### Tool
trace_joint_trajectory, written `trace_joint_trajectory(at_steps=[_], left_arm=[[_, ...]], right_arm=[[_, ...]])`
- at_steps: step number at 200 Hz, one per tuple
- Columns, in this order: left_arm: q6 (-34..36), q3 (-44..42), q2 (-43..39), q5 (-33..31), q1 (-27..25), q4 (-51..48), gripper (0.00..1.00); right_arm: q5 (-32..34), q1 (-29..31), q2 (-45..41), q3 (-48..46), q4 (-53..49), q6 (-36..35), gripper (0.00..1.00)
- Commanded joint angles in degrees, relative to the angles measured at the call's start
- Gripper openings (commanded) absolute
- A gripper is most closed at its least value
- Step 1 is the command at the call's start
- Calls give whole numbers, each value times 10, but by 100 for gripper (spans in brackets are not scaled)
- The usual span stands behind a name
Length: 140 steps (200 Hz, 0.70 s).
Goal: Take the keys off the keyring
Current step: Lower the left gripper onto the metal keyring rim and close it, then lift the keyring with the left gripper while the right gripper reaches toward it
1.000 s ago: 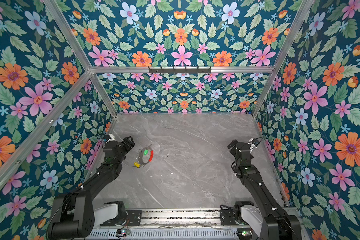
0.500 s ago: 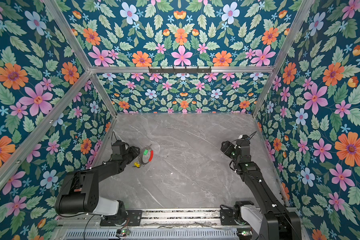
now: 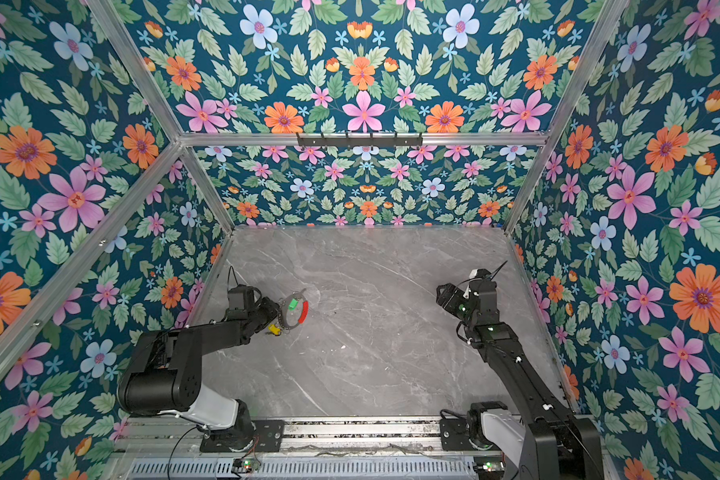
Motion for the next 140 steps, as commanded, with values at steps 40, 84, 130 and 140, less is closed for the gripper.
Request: trace_joint_trajectory(at_steps=[40,84,130,140], left_arm=[[4,-23,20,23,0,52,19],[-2,-36,8,38,-1,79,0],[-35,-61,-37,80,-3,126,0],[-41,-67,-52,85,-7,129,0]], right_arm=[[-4,0,19,5,12,-3,81],[-14,31,27,13,11,-19,78],[-37,79,29,-9,65,4,78],[-59,82,31,-13,80,13,78]])
